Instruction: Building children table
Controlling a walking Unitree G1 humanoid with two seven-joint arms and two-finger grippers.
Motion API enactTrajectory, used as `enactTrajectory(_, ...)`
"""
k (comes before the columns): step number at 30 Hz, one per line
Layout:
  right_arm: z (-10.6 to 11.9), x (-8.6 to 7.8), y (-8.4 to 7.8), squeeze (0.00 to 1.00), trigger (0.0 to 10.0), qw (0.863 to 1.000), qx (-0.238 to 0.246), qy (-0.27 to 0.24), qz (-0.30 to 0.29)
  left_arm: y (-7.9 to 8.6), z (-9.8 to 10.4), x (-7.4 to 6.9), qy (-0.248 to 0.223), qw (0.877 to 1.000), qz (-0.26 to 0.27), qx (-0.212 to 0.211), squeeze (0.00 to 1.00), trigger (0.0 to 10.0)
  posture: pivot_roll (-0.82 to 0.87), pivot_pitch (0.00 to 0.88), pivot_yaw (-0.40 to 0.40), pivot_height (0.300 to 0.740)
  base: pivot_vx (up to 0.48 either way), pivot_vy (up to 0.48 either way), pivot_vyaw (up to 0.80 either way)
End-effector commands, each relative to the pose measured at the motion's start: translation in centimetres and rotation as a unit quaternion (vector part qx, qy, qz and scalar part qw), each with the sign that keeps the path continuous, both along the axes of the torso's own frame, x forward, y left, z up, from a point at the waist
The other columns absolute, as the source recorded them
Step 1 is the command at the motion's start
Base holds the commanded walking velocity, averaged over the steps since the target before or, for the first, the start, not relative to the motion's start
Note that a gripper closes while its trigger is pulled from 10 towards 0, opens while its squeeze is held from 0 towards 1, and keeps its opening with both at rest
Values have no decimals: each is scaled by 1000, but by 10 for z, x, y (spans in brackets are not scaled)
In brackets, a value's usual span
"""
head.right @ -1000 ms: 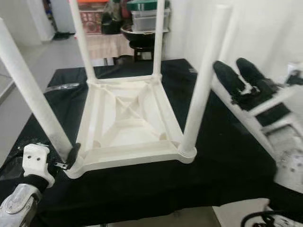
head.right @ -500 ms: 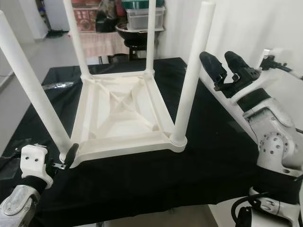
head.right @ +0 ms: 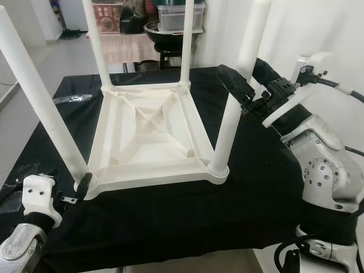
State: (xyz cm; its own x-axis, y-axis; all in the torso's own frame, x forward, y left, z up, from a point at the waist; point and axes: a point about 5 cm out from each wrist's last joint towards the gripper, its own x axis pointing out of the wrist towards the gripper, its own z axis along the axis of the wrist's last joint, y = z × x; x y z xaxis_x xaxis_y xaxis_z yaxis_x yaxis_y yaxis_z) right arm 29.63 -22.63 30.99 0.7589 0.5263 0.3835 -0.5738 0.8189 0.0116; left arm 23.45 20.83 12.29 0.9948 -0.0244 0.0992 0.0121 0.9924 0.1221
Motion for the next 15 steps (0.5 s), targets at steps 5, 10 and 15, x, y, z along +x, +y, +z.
enactTrajectory(5, -8, 16, 0, 0, 10000, 999, -18, 29, -43, 3, 2, 0, -5, 1000, 6, 7, 0, 10000, -60, 0, -27, 740, 0, 0, 0)
enactTrajectory(10, -2, 36, -3, 0, 10000, 995, -23, 40, -88, 8, 1, 6, -4, 1000, 11, 8, 0, 10000, -68, 0, -42, 740, 0, 0, 0)
enactTrajectory(15, 7, 42, 3, 0, 10000, 996, -29, 32, -84, 19, 0, 13, -4, 1000, 28, 12, 0, 10000, -73, 0, -40, 740, 0, 0, 0)
